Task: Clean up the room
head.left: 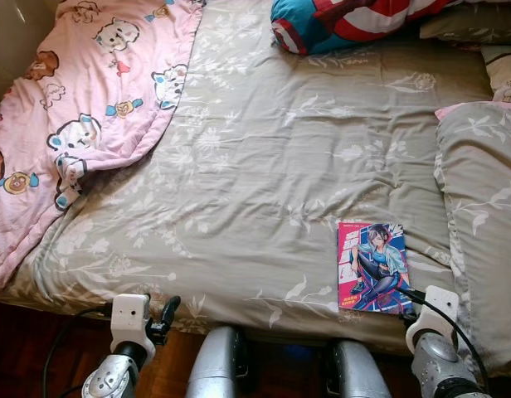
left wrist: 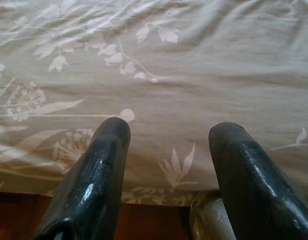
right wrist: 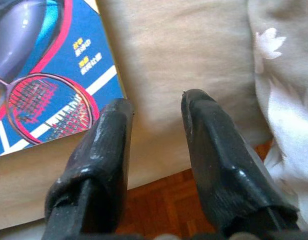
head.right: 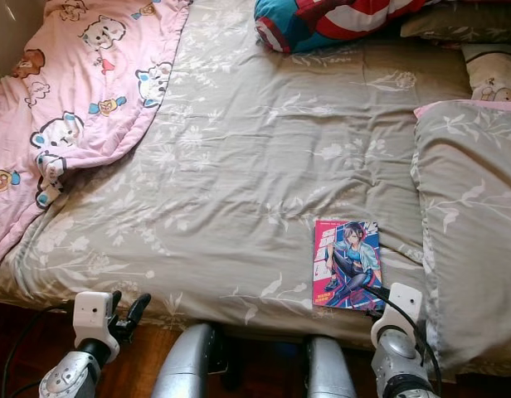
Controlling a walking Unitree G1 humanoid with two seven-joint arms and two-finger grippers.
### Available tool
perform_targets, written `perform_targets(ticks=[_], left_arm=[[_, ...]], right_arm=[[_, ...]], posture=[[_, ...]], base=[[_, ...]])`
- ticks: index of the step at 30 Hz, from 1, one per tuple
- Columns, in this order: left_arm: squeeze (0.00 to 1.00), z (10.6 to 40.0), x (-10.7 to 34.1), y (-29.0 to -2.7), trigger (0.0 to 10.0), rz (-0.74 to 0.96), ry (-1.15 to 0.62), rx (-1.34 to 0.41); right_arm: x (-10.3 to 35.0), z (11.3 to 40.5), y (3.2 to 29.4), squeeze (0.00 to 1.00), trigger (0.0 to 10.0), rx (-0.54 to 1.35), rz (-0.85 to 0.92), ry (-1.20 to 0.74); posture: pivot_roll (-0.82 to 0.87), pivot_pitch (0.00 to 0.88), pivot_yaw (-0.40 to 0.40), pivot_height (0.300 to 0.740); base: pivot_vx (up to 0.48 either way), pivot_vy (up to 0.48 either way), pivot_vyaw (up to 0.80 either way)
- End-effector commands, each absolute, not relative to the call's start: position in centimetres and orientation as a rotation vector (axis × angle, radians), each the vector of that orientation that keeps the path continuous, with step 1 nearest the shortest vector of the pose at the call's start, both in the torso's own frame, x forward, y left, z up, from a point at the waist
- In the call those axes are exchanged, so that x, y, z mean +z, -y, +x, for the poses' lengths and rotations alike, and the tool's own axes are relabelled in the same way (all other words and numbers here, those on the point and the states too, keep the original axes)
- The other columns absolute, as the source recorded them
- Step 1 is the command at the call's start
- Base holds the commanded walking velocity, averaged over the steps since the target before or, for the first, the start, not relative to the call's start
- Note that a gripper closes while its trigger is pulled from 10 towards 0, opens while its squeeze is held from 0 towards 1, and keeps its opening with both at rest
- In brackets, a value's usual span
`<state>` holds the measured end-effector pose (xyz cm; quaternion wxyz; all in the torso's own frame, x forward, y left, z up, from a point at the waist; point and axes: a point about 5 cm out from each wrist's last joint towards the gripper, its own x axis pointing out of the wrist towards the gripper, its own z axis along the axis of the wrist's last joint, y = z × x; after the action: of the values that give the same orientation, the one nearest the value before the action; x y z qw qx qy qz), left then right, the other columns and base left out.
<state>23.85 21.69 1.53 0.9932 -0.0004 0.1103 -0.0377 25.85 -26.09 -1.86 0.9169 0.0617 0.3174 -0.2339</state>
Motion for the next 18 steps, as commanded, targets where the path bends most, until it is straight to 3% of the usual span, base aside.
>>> perform_targets(ticks=[1,3,10,18], left_arm=[[0.0,22.9,0.3,-22.3,10.0,0.012,-0.278,-0.056],[0.0,23.1,0.2,-22.2,10.0,0.009,-0.278,-0.056],[0.0,24.2,0.1,-21.3,10.0,-0.033,-0.25,-0.028],[0.0,24.8,-0.2,-20.6,10.0,-0.082,-0.24,0.002]], right_arm=[[-3.0,24.4,26.1,0.0,10.0,-0.511,0.137,-0.704],[-3.0,24.3,26.2,0.0,10.0,-0.515,0.141,-0.699],[0.2,27.7,24.0,0.0,10.0,-0.308,0.151,-0.357],[-0.6,27.0,22.2,0.0,10.0,-0.233,0.161,-0.356]], posture=[[0.11,0.315,0.12,0.663],[0.11,0.31,0.116,0.663],[0.05,0.264,0.07,0.663],[0.02,0.217,0.034,0.663]], base=[[0.0,0.0,0.0],[0.0,0.0,0.0],[0.0,0.0,0.0],[0.0,0.0,0.0]])
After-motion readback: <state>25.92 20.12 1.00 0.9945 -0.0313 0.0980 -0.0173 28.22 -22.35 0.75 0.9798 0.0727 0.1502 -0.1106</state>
